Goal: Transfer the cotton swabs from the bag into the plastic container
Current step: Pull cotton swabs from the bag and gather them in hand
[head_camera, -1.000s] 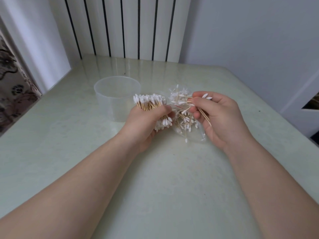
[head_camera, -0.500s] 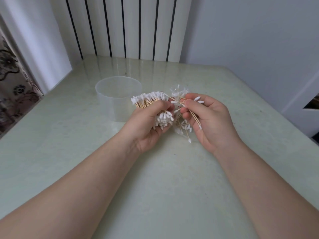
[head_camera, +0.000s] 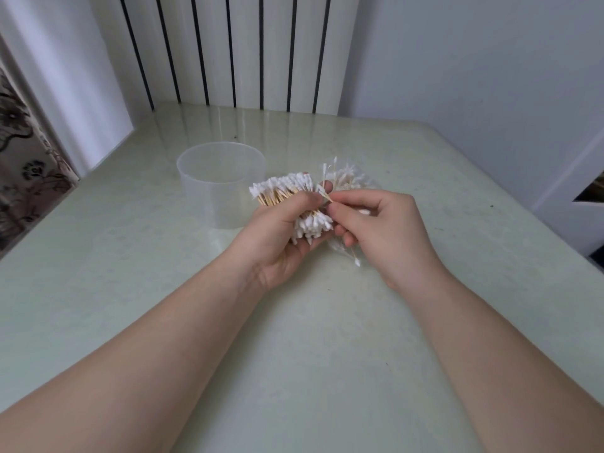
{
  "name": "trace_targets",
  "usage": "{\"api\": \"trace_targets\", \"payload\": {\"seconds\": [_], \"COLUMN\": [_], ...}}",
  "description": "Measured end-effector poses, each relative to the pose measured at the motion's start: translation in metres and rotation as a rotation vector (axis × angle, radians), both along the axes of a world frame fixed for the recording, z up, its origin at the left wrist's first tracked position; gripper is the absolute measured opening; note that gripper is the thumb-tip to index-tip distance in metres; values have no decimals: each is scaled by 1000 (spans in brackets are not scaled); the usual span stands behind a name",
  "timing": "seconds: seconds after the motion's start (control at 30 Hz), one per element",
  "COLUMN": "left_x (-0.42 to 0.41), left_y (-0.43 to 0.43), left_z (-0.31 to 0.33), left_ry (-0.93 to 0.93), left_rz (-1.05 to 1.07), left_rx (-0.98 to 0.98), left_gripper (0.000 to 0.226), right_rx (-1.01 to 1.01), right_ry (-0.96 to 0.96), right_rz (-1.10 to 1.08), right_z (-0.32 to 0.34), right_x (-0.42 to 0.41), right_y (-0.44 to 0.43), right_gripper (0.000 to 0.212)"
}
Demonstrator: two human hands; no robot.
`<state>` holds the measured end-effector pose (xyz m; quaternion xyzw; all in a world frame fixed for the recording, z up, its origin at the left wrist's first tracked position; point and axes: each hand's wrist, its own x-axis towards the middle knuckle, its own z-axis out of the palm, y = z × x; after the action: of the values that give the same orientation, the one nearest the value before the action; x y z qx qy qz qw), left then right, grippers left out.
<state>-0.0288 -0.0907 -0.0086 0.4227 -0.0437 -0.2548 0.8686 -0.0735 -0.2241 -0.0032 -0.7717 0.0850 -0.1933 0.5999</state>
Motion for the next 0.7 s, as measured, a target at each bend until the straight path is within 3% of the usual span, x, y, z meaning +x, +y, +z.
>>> {"api": "trace_targets", "payload": {"seconds": [0.23,0.37,0.57,0.7], "left_x": [5,7,10,13], "left_y": [1,2,6,7], "left_z": [-3,-4,-2,-1], "left_ry": [0,13,46,59], "left_rz": [25,-4,53,131], "left_rx": [55,82,51,18], "left_gripper": [46,14,10,10], "right_rx": [-73,-127,-210,-85], "right_ry": [83,108,92,52], "right_rz": [81,146,76,48], "right_z": [3,4,9,17], "right_x": [-3,-5,-6,-9], "right_y": [2,0,-8,-16], "right_gripper": [19,24,16,17]}}
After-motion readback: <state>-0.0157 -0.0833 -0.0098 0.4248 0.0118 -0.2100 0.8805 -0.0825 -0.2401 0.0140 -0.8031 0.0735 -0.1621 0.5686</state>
